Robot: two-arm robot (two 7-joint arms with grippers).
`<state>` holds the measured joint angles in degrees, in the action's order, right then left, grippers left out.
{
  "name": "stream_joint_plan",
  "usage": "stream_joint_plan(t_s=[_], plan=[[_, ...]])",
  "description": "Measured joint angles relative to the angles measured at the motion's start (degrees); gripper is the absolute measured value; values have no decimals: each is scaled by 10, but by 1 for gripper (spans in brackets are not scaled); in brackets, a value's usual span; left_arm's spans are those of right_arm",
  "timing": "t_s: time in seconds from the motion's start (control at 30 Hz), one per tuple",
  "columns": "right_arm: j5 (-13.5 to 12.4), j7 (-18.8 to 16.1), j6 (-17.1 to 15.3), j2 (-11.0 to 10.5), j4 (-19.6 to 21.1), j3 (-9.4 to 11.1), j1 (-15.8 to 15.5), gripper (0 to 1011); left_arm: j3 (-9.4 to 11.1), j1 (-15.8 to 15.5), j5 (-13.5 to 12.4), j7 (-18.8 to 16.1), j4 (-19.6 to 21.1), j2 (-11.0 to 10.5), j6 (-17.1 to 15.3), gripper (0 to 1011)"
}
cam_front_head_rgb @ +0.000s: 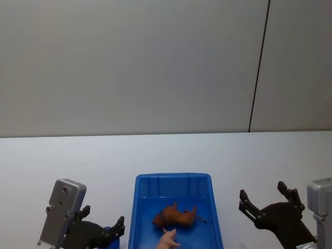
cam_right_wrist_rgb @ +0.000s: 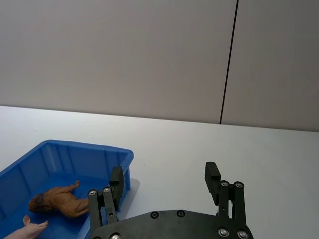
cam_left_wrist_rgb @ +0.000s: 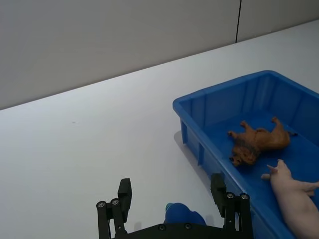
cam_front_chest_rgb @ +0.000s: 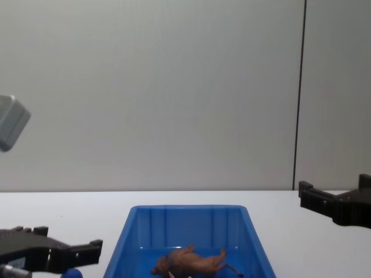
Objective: Pick up the two dolls from the table and place them into the box.
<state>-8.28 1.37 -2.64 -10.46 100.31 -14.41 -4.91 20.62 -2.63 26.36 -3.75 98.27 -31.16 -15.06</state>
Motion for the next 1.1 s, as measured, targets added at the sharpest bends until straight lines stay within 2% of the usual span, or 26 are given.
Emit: stream_joint_plan(t_s=[0.57,0.8,1.1], plan=[[0,0,0,0,0,0,0,1001,-5,-1,-7,18,-22,1,-13,1001],[0,0,0,0,0,0,0,1001,-7,-6,-15,43,-34,1,-12,1001],[0,0,0,0,0,0,0,1001,-9,-20,-29,95,-57,5,-2,1001]])
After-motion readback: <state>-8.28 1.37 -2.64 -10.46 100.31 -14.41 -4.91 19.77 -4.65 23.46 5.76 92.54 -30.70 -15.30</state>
